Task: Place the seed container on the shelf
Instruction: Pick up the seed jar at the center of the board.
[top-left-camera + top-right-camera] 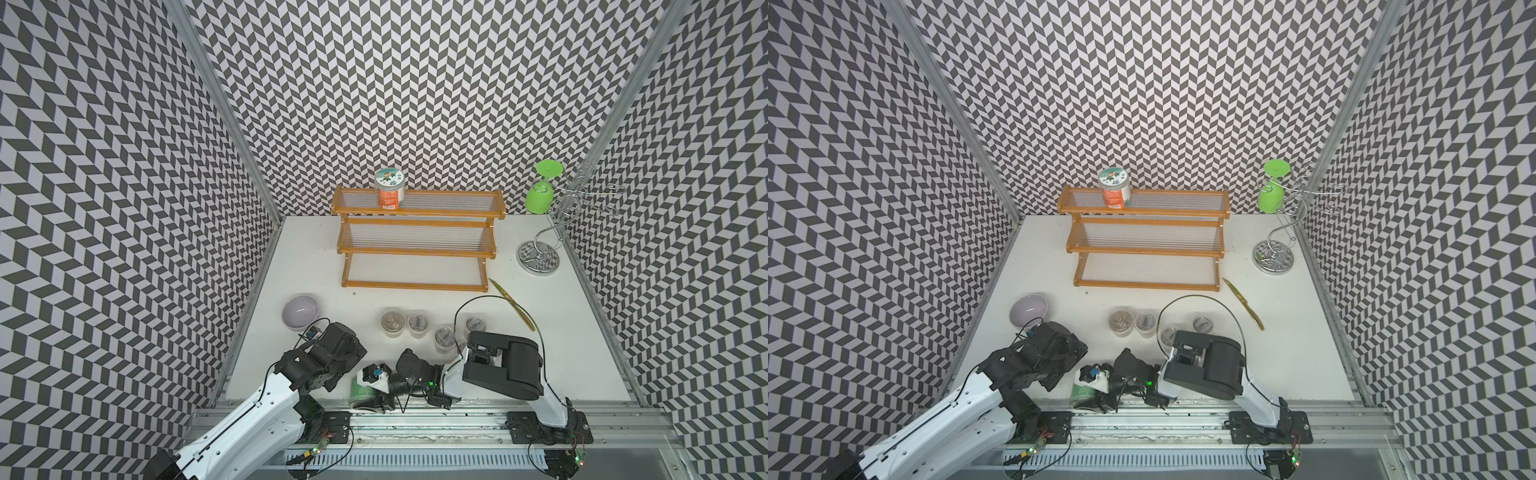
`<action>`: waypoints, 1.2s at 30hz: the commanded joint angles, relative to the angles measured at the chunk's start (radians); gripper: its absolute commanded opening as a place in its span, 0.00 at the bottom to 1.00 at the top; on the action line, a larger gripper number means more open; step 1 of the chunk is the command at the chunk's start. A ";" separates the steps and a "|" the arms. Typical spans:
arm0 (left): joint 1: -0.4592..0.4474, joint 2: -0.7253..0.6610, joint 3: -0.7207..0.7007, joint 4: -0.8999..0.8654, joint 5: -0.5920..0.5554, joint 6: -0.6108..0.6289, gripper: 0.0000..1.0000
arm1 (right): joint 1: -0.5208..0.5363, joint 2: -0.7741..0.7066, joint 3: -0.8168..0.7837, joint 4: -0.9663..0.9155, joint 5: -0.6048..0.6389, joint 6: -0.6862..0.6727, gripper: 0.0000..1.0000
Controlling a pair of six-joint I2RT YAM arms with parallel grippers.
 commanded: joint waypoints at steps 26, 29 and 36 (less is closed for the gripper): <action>0.083 -0.064 0.199 0.732 0.437 1.672 0.90 | -0.659 -0.651 0.125 -0.595 -0.475 0.849 0.52; 0.077 -0.074 0.149 0.717 0.522 1.897 0.93 | -0.696 -0.633 0.121 -0.524 -0.534 0.977 0.54; 0.037 -0.021 0.043 0.961 0.551 2.072 0.97 | -0.706 -0.628 0.084 -0.387 -0.534 1.159 0.54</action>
